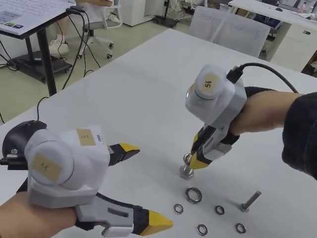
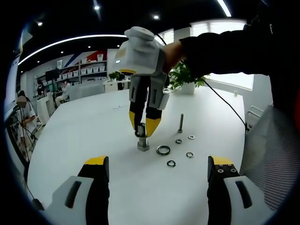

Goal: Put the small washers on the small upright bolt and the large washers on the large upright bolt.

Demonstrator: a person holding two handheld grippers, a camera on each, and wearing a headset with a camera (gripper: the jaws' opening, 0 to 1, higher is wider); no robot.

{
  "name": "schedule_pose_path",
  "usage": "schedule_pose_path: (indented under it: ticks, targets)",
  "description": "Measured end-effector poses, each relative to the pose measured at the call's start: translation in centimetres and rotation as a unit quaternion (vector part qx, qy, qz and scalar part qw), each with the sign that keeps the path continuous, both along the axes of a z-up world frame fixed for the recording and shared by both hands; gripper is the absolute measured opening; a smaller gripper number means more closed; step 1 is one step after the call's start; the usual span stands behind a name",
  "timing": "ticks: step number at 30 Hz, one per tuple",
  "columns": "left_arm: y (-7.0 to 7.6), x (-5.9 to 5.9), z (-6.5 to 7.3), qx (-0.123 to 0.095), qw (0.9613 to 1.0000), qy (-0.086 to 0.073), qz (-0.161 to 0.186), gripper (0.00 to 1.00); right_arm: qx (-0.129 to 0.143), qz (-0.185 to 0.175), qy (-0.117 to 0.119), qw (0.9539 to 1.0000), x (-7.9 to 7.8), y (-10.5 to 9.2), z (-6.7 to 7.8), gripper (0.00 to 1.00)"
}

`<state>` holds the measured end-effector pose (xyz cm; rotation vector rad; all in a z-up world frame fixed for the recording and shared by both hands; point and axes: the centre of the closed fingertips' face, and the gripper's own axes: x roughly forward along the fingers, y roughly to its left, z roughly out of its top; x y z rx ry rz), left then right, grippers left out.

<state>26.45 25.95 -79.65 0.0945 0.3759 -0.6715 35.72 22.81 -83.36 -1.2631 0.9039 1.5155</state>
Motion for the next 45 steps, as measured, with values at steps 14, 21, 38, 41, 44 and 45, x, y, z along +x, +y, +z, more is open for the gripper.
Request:
schedule_pose_path:
  ticks: [14,21,38,41,44,45]
  targets:
    - [-0.2,0.0,-0.4,0.003,1.0,0.006,-0.004,0.86,0.003,-0.002,0.0,1.0,0.0,-0.1,-1.8,0.23]
    - [-0.3,-0.1,-0.5,0.004,0.9999,0.009,-0.006,0.86,0.009,-0.008,0.004,0.9999,0.0,-0.3,-2.2,0.23]
    - [-0.3,-0.1,-0.5,0.007,0.9999,0.011,-0.008,0.86,0.022,-0.012,0.007,0.9997,0.4,-0.4,-1.9,0.3]
    - [-0.3,-0.1,-0.5,0.008,0.9999,0.011,-0.009,0.86,0.025,-0.019,0.007,0.9995,0.6,-0.4,-1.7,0.31]
    - [-0.4,-0.1,-0.5,0.009,0.9998,0.012,-0.01,0.86,0.028,-0.026,0.005,0.9993,0.9,-0.7,-1.5,0.32]
    - [-0.4,-0.1,-0.5,0.009,0.9998,0.012,-0.01,0.86,0.03,-0.029,0.004,0.9991,1.0,-0.8,-1.5,0.32]
